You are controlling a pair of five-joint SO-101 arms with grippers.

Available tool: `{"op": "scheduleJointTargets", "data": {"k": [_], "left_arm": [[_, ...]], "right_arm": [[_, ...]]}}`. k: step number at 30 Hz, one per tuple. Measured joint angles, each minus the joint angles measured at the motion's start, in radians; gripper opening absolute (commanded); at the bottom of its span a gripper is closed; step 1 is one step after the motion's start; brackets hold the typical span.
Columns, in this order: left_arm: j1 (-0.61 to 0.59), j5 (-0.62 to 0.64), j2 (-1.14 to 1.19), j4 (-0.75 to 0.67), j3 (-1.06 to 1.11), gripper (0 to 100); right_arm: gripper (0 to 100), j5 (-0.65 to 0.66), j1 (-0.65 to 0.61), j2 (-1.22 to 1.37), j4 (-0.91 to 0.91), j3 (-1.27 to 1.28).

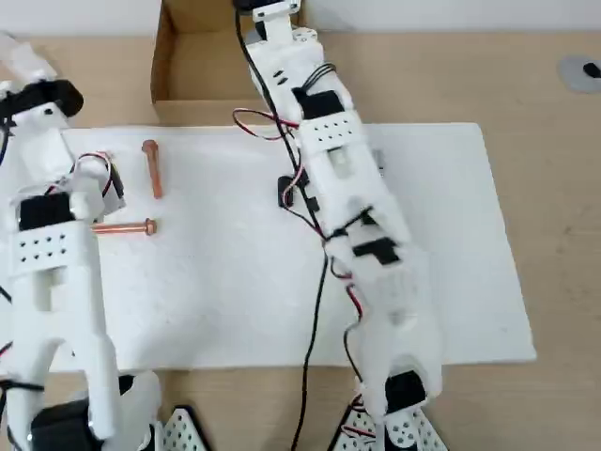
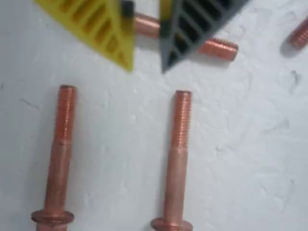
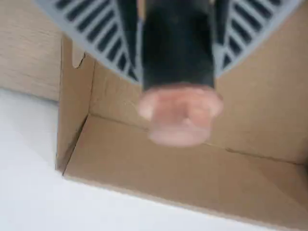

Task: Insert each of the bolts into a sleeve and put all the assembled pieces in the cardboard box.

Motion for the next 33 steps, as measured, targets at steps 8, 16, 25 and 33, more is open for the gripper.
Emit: {"op": "scheduleJointTargets", "data": {"k": [8,16,25,33], "left_arm": [[0.0,-0.025,0.037,0.0,-0.02,5],[0.0,-0.025,0.037,0.0,-0.02,5],[0.0,-0.025,0.037,0.0,-0.02,5],[0.0,-0.025,0.037,0.0,-0.02,5]], "right_arm": [[1.2,-0.021,0.003,0.287,0.095,-0.334],[1.2,-0.035,0.032,0.457,0.195,-0.577],[8.3,-0.035,0.046,0.503,0.285,-0.641],[16.0,-0.006,0.046,0.502,0.336,-0.664]]}}
